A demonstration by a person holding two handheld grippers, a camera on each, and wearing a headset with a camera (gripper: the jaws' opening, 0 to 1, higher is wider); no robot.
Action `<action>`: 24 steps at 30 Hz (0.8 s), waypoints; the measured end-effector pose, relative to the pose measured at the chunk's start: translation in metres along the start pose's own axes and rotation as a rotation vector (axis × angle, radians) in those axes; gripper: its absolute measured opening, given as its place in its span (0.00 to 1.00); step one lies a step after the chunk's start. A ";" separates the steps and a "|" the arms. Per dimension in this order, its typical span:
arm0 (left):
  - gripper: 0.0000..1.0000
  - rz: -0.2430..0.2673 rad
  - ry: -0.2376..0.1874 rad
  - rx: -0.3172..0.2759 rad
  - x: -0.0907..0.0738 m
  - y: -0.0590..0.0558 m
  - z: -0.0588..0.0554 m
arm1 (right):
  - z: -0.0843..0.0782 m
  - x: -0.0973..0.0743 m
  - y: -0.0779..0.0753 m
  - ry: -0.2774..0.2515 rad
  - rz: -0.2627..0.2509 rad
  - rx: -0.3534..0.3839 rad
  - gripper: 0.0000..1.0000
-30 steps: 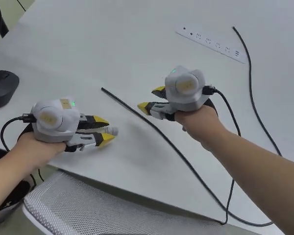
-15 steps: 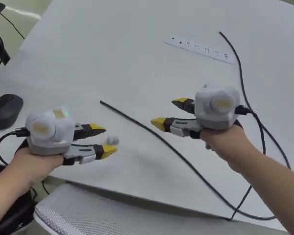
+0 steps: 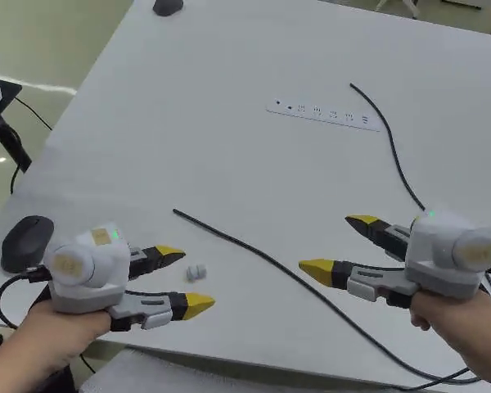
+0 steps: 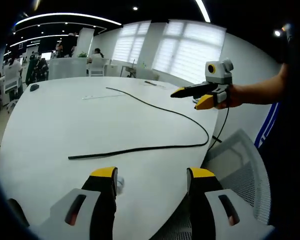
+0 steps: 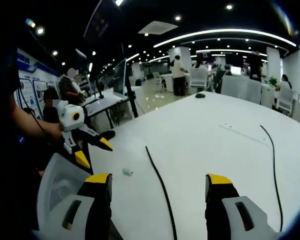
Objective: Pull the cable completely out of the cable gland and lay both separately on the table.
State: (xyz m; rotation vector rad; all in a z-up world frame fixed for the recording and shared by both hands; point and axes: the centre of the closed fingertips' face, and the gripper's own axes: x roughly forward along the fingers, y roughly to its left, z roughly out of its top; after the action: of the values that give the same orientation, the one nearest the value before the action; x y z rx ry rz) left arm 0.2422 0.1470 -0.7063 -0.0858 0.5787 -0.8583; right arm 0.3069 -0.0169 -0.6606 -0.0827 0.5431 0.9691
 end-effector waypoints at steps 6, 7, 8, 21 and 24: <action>0.63 -0.007 0.022 0.010 -0.011 -0.007 0.001 | -0.021 -0.030 0.000 -0.027 -0.030 0.063 0.85; 0.64 -0.004 0.020 0.013 -0.013 -0.008 0.003 | -0.024 -0.033 -0.001 -0.026 -0.036 0.068 0.87; 0.65 -0.002 0.014 0.013 -0.014 -0.008 0.004 | -0.027 -0.036 -0.001 -0.024 -0.040 0.077 0.87; 0.83 0.017 -0.016 0.000 -0.017 -0.015 0.002 | -0.057 -0.070 0.012 -0.043 -0.049 0.219 0.99; 0.85 0.005 0.006 -0.014 -0.017 -0.019 -0.004 | -0.062 -0.071 0.018 -0.024 -0.043 0.217 0.99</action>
State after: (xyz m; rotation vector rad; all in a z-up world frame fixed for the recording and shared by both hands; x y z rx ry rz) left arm 0.2188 0.1479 -0.6961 -0.0947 0.5909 -0.8496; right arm 0.2362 -0.0793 -0.6773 0.1112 0.6185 0.8630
